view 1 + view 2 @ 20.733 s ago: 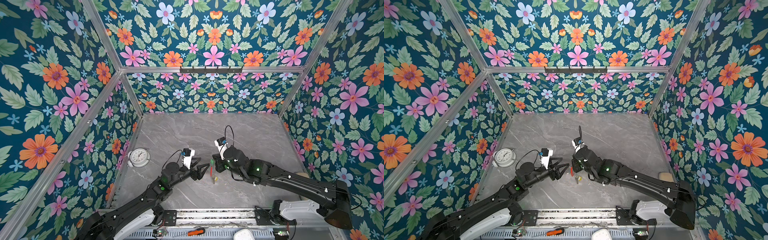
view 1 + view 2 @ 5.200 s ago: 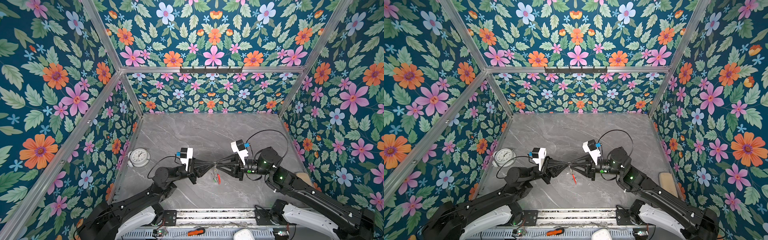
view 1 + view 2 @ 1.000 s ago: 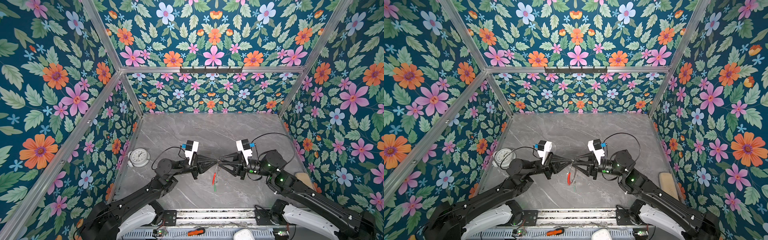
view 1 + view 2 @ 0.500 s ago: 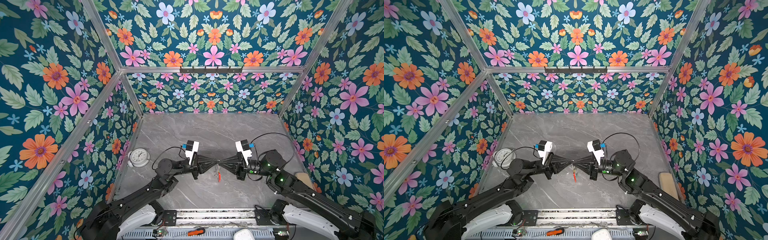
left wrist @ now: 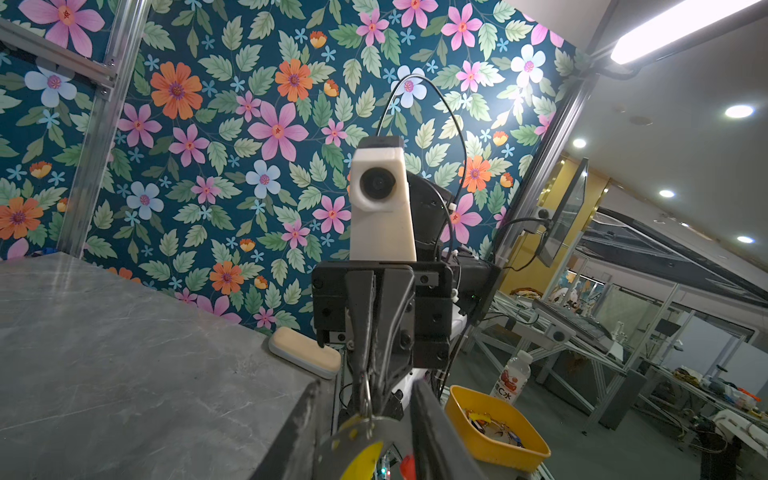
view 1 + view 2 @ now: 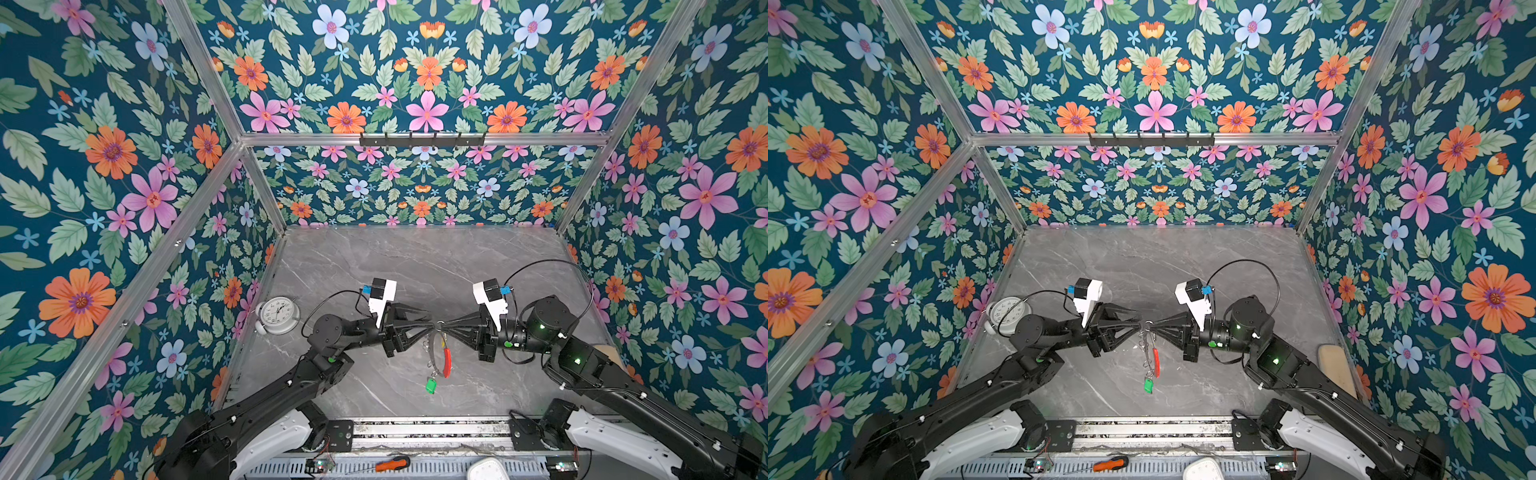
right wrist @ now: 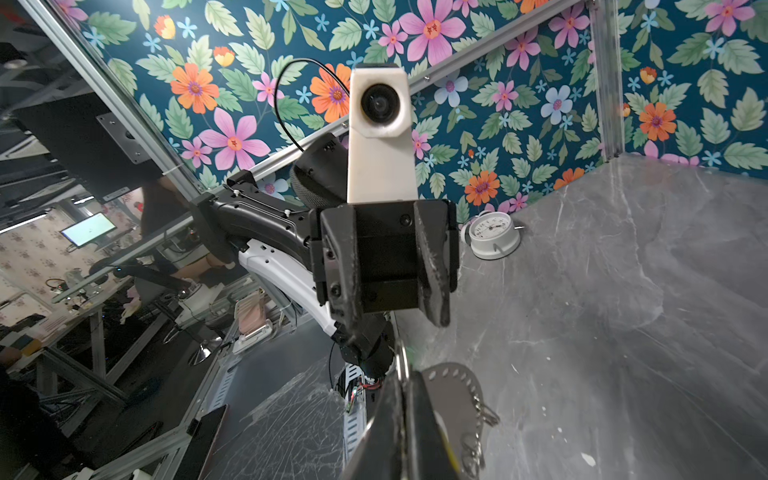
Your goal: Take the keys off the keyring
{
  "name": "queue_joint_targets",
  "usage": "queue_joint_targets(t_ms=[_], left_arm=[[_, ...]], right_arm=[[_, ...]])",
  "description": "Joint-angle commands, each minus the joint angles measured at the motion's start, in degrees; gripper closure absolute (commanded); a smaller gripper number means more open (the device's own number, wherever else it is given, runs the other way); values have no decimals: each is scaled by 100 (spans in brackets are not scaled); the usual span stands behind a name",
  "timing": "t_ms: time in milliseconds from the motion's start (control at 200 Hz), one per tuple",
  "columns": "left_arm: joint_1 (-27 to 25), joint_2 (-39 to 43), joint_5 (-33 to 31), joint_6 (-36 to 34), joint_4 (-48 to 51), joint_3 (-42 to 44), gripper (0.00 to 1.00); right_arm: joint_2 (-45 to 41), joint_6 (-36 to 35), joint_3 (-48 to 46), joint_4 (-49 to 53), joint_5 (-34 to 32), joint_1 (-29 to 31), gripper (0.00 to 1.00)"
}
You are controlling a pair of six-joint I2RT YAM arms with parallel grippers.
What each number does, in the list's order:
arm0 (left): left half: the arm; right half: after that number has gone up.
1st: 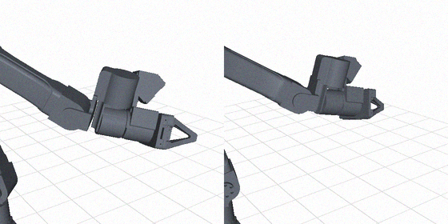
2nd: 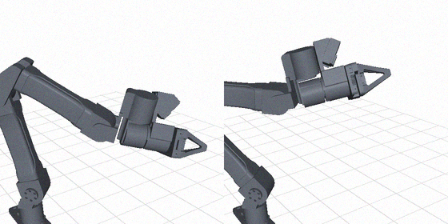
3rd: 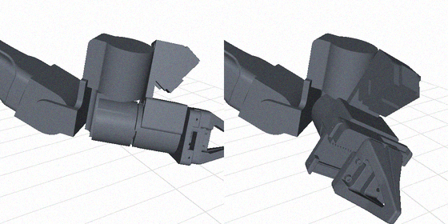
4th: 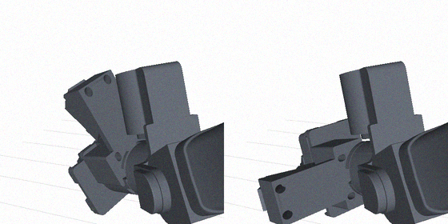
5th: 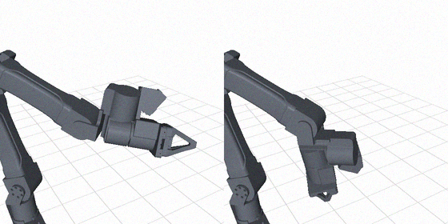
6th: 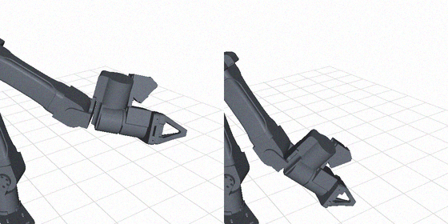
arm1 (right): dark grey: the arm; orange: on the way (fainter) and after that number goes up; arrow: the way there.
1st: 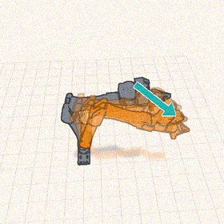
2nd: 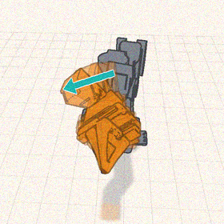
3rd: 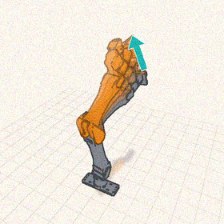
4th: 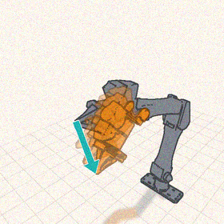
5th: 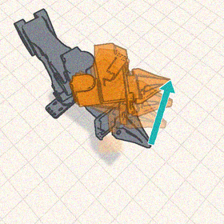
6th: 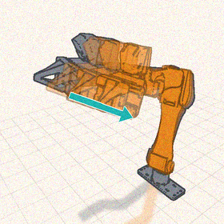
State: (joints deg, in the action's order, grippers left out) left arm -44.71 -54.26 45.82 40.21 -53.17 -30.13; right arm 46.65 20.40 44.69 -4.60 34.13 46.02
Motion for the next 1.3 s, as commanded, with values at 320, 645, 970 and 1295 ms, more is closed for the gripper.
queue_joint_targets(t_ms=[320, 645, 970, 1295], left_arm=[[5, -24, 403, -1439, 3716, -1247, 62], [6, -384, 1100, -1560, 3939, -1549, 80], [10, -565, 1511, -1424, 3709, -1583, 86], [4, -661, 1699, -1359, 3647, -1650, 87]], right_arm=[[207, -927, 999, 2601, -355, 3, 100], [419, -1010, 1301, 2816, -384, 6, 100], [493, -1056, 1358, 2817, -472, 29, 100], [547, -1110, 1394, 2887, -721, 59, 100]])
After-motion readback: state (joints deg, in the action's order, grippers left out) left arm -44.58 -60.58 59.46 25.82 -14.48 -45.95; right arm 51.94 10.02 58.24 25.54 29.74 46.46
